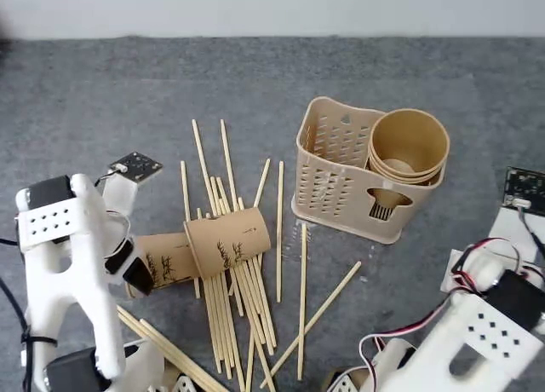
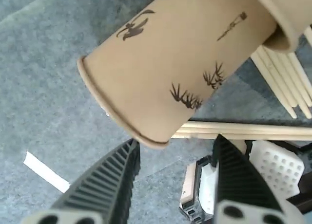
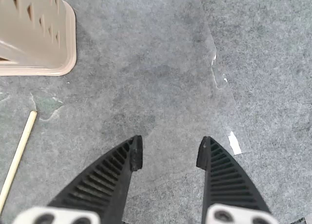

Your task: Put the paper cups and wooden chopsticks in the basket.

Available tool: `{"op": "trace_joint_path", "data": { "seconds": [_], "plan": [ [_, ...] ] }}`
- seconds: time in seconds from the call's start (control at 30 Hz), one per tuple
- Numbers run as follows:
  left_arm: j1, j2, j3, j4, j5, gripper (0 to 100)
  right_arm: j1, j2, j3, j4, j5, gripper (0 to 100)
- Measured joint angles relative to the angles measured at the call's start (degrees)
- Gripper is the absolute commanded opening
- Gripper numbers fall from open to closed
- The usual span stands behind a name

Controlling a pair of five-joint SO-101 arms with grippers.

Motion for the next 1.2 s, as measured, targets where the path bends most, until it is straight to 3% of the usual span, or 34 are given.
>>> {"op": "trace_joint_path", "data": {
  "seconds": [0.33,0.53,0.73,1.2],
  "plan": [
    [2.1,0.0,4.2,0.0,-4.6,23,0.0,0.0,0.0,0.0,0.0,19.8],
    [2.1,0.0,4.2,-0.1,-5.6,6,0.0,0.0,0.0,0.1,0.0,19.8],
    [2.1,0.0,1.8,-0.1,-5.6,2,0.0,0.0,0.0,1.1,0.0,19.8],
    [5.3,0.0,1.8,-0.1,-5.6,1,0.0,0.0,0.0,1.1,0.0,19.8]
  ]
}}
